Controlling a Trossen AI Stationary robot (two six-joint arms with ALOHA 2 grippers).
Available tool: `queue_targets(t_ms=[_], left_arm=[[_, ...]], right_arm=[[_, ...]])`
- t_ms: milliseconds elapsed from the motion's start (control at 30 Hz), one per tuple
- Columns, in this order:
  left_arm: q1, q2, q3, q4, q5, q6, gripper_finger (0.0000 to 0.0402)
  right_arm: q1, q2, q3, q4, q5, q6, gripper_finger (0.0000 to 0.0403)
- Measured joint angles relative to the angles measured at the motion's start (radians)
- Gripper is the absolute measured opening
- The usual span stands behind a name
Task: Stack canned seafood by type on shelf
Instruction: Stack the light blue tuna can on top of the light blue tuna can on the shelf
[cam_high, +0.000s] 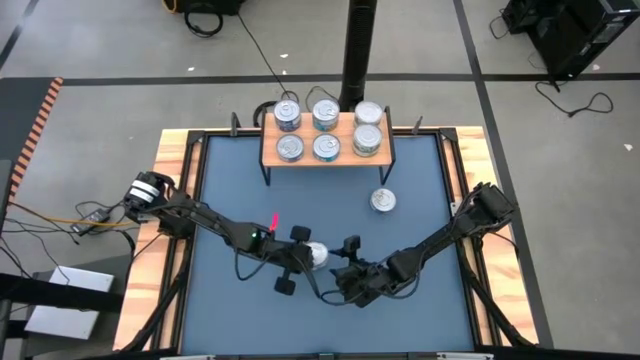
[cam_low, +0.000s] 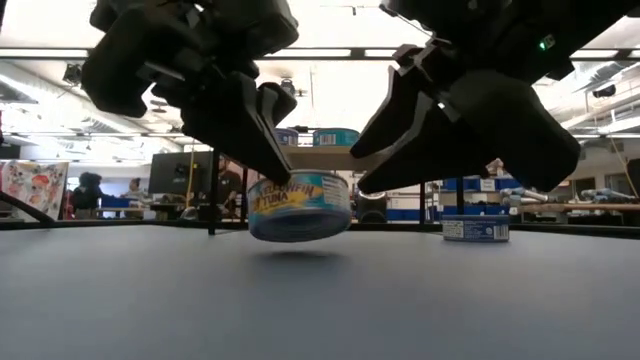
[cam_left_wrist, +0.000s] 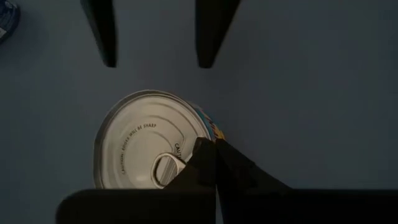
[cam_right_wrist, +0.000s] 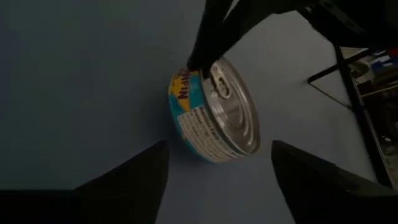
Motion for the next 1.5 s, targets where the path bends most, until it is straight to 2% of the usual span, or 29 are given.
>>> queue_targets(t_ms=[233,533,700,933,1100,1367,1500], left_arm=[[0.019,-0.008,-0.019,0.076,0.005,-0.012,0.0000],[0.042,-0.010,-0.019,0.125,0.061,-0.022,0.0000],[0.050,-0.010,-0.019,0.159,0.077,-0.024,0.0000],[0.063,-0.010,-0.019,0.181,0.110,-0.042,0.0000],[0.064,-0.010,-0.019,0.206,0.134,-0.045,0.0000],[0.071,-0.010,-0.019,0.243,0.196,-0.054,0.0000],[0.067,-0.010,-0.019,0.269,0.198,-0.070,0.0017]], right_arm=[[0.000,-0.004,0.002,0.002,0.015,-0.064,0.0297],[0.005,-0.003,0.002,0.001,0.058,-0.156,0.0298],[0.006,-0.003,0.002,0.001,0.048,-0.193,0.0298],[0.007,-0.002,0.002,-0.004,0.067,-0.323,0.0292],[0.007,-0.002,0.002,0.001,0.066,-0.386,0.0257],[0.009,-0.001,0.001,0.007,0.043,-0.409,0.0146],[0.019,-0.001,0.001,0.013,0.064,-0.407,0.0142]])
